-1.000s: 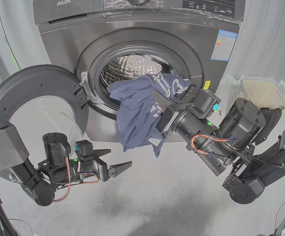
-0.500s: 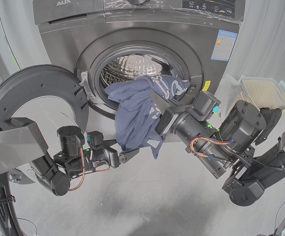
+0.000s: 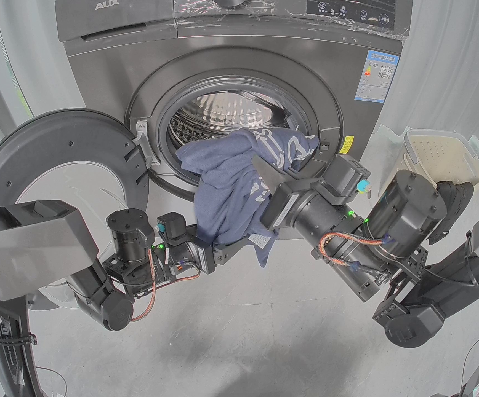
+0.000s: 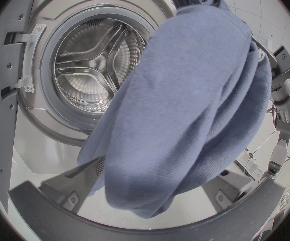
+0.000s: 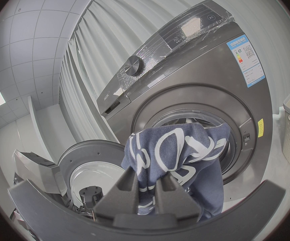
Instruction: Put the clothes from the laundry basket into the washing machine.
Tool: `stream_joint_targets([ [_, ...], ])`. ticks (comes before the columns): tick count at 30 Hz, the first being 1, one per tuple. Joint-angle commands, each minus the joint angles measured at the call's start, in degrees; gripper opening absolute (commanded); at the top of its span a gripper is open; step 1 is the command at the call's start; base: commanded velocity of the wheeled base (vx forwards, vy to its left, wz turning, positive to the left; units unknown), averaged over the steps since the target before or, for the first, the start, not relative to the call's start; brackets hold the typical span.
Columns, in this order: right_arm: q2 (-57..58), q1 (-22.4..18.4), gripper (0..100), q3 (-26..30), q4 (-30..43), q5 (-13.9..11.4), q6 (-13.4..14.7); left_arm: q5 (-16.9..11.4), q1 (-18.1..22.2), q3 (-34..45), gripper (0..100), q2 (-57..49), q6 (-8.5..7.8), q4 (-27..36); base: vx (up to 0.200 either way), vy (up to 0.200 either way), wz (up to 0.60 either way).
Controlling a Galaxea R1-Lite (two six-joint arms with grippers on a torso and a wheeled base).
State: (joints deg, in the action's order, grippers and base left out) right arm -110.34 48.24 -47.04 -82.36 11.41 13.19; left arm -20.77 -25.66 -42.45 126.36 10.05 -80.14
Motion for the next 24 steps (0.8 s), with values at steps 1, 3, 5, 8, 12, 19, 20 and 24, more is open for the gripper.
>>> stream_joint_targets([
  [1, -0.2, 0.0, 0, 0.0, 0.0, 0.0, 0.0, 0.6, -0.9, 1.1, 0, -0.5, 0.06, -1.9, 0.0, 0.0, 0.0],
  [3, -0.3, -0.1, 0, 0.5, 0.0, 0.0, 0.0, 0.6, -0.9, 3.5, 0, -1.2, -0.03, -3.2, 0.0, 0.0, 0.0],
  [5, -0.7, -0.2, 0, 0.6, 0.0, 0.0, 0.0, 0.6, -1.1, 6.4, 0, -2.5, -0.11, -5.7, 0.0, 0.0, 0.0],
  [8, -1.0, -0.2, 0, 0.6, 0.0, 0.0, 0.0, 0.6, -1.2, 10.2, 0, -3.7, -0.55, -8.7, 0.0, 0.0, 0.0],
  [12, -1.9, -0.8, 0, 0.7, 0.1, -0.1, -0.1, 0.6, -1.8, 19.3, 0, -9.6, -1.34, -8.9, 0.0, 0.0, 0.0],
  [19, -3.5, -1.0, 100, 1.3, -0.8, -0.2, -0.1, -0.1, -3.3, 21.1, 0, -15.1, -0.99, -8.8, 0.0, 0.0, 0.0],
  [20, -3.6, -1.0, 100, 1.4, -1.0, -0.3, -0.1, -0.1, -3.6, 21.2, 0, -15.5, -0.9, -8.8, 0.0, 0.0, 0.0],
  [24, -3.9, -0.9, 100, 3.6, -0.6, -0.4, 0.2, -0.1, -3.5, 19.9, 0, -17.0, -0.55, -8.9, 0.0, 0.0, 0.0],
])
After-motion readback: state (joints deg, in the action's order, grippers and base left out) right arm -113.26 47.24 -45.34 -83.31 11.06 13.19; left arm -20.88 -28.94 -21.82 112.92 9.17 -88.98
